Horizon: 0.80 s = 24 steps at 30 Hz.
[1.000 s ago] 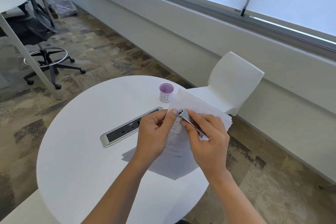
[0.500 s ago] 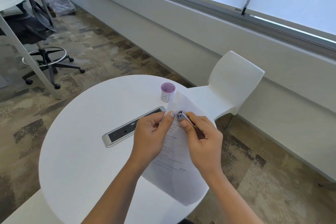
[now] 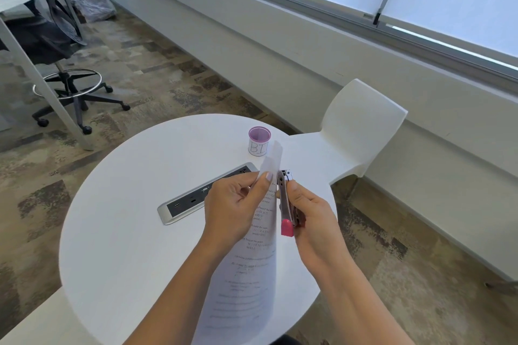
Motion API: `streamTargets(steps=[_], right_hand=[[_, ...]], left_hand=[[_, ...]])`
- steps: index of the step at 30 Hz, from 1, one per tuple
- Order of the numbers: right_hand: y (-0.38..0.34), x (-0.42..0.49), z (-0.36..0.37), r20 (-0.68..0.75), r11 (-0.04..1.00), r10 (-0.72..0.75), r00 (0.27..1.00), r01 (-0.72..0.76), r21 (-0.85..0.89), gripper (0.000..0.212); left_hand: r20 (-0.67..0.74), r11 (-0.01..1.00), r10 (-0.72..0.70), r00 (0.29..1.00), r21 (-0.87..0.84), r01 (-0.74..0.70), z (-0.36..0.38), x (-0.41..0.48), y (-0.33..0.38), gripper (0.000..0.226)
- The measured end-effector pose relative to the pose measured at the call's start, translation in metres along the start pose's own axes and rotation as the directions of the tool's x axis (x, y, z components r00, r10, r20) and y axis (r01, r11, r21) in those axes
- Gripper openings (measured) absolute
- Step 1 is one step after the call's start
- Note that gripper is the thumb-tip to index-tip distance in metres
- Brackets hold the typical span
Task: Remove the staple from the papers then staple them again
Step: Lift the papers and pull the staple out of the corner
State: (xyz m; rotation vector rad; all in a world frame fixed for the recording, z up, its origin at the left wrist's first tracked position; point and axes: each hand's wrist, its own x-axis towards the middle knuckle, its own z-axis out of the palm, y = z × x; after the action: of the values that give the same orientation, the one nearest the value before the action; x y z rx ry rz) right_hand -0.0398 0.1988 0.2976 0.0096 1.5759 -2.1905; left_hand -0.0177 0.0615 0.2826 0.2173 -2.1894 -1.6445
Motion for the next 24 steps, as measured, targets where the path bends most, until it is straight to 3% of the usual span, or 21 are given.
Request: streamTargets(steps=[5,8,10,12,14,17,21,24], right_hand=[[0.000,0.009,-0.005,0.005,0.924,0.197,0.980,-0.188,0.332,0.028],[-0.006,0.013,-0.016,-0.062,0.929,0.121,0.991,-0.091,0.359,0.031],[-0.008,0.011,-0.018,-0.129,0.976,-0.002,0.992,0.031,0.217,0.029],[-0.005,0.008,-0.018,-0.188,0.978,-0.206,0.960,0.196,-0.070,0.023],[0.001,0.008,-0.018,-0.185,0.872,-0.430,0.884,0.353,-0.338,0.018],[0.009,0.007,-0.017,-0.073,0.655,-0.654,0.753,0.515,-0.553,0.020],[0.015,0.004,-0.018,0.075,0.381,-0.792,0.606,0.587,-0.714,0.030],[0.015,0.004,-0.018,0.108,0.294,-0.829,0.548,0.593,-0.750,0.031]], left_hand=[[-0.023,1.000,0.024,0.999,-0.010,-0.024,-0.002,0.003,-0.004,0.046],[-0.022,0.999,0.016,1.000,-0.047,-0.017,-0.005,0.004,-0.008,0.055],[-0.010,0.999,-0.010,1.000,-0.031,0.009,-0.006,0.005,-0.007,0.053],[-0.008,0.999,-0.037,0.999,-0.005,0.037,-0.005,0.006,-0.004,0.043],[-0.008,0.999,-0.053,0.999,-0.002,0.053,-0.005,0.006,0.000,0.038],[0.000,0.999,-0.033,0.999,-0.012,0.033,-0.005,0.006,0.002,0.039],[0.015,0.998,-0.032,0.999,-0.054,0.033,-0.004,0.006,0.003,0.045],[0.016,0.997,-0.038,0.999,-0.072,0.039,-0.004,0.005,0.004,0.045]])
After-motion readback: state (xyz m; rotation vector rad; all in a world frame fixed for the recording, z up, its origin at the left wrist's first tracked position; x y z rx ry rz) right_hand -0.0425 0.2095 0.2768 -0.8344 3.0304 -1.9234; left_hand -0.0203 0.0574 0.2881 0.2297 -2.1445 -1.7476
